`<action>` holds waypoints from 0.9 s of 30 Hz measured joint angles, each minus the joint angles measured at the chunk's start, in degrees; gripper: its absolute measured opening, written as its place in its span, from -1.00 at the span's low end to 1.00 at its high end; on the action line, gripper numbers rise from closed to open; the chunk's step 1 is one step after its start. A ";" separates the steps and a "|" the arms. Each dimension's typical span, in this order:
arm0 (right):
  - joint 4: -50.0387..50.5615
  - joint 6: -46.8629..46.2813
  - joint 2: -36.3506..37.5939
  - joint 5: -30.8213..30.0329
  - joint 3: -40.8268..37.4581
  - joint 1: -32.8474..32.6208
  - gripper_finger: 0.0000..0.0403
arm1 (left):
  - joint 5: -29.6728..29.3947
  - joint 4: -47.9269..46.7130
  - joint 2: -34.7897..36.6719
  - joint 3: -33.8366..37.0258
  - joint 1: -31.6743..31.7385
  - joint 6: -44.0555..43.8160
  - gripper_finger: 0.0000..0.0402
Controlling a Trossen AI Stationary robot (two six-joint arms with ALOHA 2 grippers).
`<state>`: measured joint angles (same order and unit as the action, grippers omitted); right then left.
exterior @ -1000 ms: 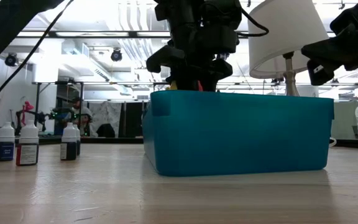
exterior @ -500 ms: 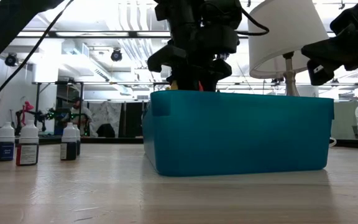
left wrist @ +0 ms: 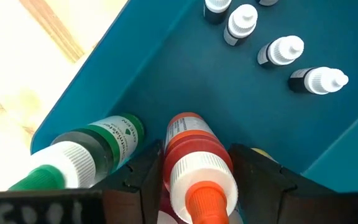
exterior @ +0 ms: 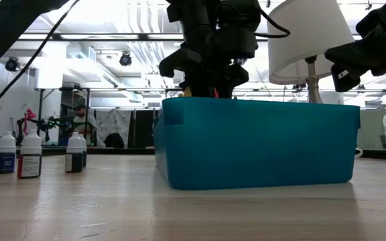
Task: Pick & Place food coloring
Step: Put the large orange food coloring bottle into the blue bin
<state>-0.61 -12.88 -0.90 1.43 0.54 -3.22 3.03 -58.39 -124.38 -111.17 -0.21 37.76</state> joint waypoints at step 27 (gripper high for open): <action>-0.02 0.00 0.02 0.01 0.02 0.00 -0.96 | -1.93 -0.27 0.55 -0.01 -0.02 -0.52 0.01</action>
<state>-0.62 -12.88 -0.89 1.43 0.56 -3.22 1.10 -58.66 -123.83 -111.18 -0.23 37.24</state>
